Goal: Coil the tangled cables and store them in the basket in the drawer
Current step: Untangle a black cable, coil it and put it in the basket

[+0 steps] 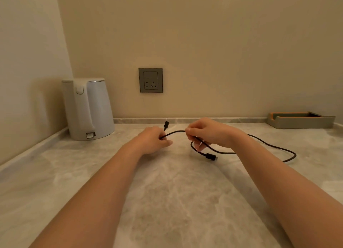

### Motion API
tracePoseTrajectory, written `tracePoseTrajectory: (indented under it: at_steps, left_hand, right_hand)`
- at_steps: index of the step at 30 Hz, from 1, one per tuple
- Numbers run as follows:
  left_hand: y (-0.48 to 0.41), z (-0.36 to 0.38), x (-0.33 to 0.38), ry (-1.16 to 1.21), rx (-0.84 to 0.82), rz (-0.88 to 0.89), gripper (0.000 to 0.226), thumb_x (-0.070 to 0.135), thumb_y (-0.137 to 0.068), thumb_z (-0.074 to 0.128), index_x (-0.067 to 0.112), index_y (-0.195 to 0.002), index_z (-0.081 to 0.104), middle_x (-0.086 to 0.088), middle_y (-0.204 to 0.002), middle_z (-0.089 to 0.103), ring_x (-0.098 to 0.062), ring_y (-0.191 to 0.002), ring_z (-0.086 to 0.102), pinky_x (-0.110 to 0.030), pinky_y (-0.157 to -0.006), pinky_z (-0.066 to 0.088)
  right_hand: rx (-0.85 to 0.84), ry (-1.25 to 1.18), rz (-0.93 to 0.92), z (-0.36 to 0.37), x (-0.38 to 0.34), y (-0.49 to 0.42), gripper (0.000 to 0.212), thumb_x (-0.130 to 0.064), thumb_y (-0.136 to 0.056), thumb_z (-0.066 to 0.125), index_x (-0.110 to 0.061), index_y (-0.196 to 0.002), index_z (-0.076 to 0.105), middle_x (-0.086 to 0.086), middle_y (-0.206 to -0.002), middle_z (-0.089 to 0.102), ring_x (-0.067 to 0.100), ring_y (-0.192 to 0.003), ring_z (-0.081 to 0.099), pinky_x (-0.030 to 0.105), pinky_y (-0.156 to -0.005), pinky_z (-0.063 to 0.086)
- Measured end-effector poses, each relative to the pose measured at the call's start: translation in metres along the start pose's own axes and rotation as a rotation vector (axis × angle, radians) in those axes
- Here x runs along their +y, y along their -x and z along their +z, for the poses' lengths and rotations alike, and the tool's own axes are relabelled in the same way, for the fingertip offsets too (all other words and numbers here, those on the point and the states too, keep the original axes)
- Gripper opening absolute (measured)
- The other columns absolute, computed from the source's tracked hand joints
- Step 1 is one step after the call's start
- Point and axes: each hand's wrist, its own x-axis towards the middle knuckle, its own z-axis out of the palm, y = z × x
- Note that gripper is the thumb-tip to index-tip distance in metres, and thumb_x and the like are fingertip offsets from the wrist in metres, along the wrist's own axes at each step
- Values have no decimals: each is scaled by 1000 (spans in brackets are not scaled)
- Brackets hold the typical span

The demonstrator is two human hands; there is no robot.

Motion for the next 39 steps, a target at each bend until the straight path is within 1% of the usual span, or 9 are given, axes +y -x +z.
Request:
tracePoseTrajectory:
  at_steps: [5, 9, 14, 19, 23, 26, 31, 35, 39]
  left_hand:
    - [6, -3, -19, -51, 110, -15, 21, 30, -93, 56, 23, -73, 51, -1, -83, 57, -25, -83, 53, -34, -73, 41]
    - [12, -6, -15, 6, 198, 21, 17, 32, -95, 52, 21, -81, 54, -1, -97, 63, -22, -96, 56, -39, -85, 45]
    - [12, -1, -11, 92, 217, 26, 30, 36, -95, 51, 18, -72, 49, -11, -92, 65, -28, -85, 58, -35, -69, 41]
    - [22, -8, 5, 281, 242, 39, 41, 40, -97, 47, 10, -69, 48, -4, -66, 62, -1, -57, 59, -20, -55, 37]
    - [26, -11, 14, 733, 119, -72, 52, 49, -96, 43, 14, -57, 36, 2, -47, 37, -13, -43, 55, -32, -69, 46]
    - [30, -16, 22, 1189, 23, -102, 52, 49, -96, 41, 19, -55, 32, 5, -46, 26, -10, -39, 33, -27, -55, 46]
    - [29, -31, 25, 1804, 2, -80, 57, 38, -99, 38, 18, -45, 36, 8, -39, 27, -5, -30, 23, -16, -33, 18]
    - [29, -37, 20, 2017, 147, -20, 40, 24, -95, 29, 15, -58, 40, 6, -44, 36, -6, -31, 26, -16, -33, 19]
    - [29, -41, 21, 2022, 159, 34, 35, 22, -99, 30, 8, -77, 54, 5, -50, 45, -6, -35, 31, -17, -36, 23]
  right_hand:
    - [267, -151, 27, -14, 9, 2, 34, -21, -101, 39, -12, -69, 47, -1, -64, 39, 4, -38, 31, 15, -38, 27]
    - [400, -187, 47, -18, 13, 1, 30, -28, -99, 43, -13, -73, 41, 0, -64, 30, 10, -48, 23, 19, -41, 21]
    - [580, -297, 26, -16, 11, -1, 31, -30, -98, 47, -19, -71, 36, 0, -61, 22, 14, -51, 18, 24, -46, 18]
    - [733, -450, 4, -15, 11, 2, 37, -27, -99, 44, -19, -66, 29, 0, -59, 21, 13, -49, 18, 23, -44, 17]
    - [721, -461, 15, -11, 12, 4, 38, -27, -100, 42, -16, -64, 36, 0, -59, 25, 13, -49, 21, 22, -43, 21]
    - [708, -371, 14, -6, 10, 4, 32, -23, -99, 41, -12, -72, 54, 0, -55, 32, 12, -48, 27, 25, -46, 26]
    - [611, 146, 20, 6, 7, 3, 29, -24, -96, 46, -13, -76, 65, -2, -58, 47, 13, -53, 41, 29, -59, 34]
    - [329, 438, 102, 16, -4, 6, 27, -29, -94, 48, -22, -76, 68, -1, -74, 63, 14, -61, 51, 30, -63, 41]
    - [250, 634, 74, 33, -19, 12, 22, -31, -94, 50, -26, -87, 70, -2, -93, 67, 20, -83, 59, 29, -68, 42]
